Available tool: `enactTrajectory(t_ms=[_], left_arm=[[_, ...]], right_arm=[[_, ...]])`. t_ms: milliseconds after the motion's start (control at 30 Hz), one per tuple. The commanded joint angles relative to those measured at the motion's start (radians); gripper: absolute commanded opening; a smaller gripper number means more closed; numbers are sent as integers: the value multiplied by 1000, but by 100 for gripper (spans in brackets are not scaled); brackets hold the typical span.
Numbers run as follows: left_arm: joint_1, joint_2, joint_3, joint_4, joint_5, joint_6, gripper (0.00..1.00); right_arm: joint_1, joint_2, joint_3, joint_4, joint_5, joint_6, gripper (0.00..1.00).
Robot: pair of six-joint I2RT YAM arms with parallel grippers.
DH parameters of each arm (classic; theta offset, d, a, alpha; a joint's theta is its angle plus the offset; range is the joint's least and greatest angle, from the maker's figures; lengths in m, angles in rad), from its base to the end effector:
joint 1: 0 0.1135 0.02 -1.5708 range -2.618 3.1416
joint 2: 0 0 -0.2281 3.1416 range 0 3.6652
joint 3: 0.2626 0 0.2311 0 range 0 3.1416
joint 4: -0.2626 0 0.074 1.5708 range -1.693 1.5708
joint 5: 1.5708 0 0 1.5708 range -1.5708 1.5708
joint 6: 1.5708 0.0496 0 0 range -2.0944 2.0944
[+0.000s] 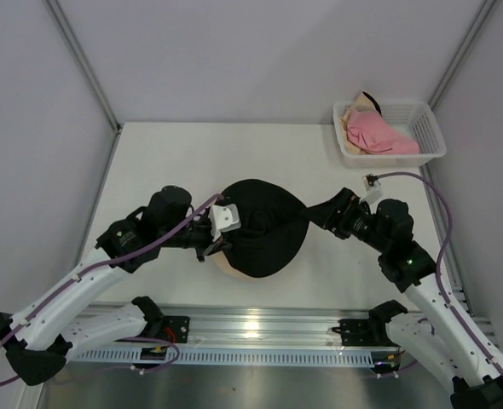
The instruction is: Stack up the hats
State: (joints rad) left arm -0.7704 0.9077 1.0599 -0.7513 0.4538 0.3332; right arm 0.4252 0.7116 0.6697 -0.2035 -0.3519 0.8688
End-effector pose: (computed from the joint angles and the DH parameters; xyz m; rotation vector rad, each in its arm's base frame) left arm 0.1205 -0.1472 0.3195 1.3683 1.7160 -0.7405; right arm 0.1658 0.0938 0.2838 0.1662 1.9752 1.2022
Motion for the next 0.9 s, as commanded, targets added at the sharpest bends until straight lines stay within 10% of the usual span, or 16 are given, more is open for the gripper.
enactTrajectory(t_ms=[0,467,867], left_arm=[[-20,13,-21,-6,-6,-31,1],[-20,23,-44,7,-41,-75,1],[-20,-52,34,-20,-148,-40,1]], right_arm=[[-9,41,51,108,22,24,85],[11,201,-2,277,-154,-19,0],[3,239,-7,799,-196,266,0]])
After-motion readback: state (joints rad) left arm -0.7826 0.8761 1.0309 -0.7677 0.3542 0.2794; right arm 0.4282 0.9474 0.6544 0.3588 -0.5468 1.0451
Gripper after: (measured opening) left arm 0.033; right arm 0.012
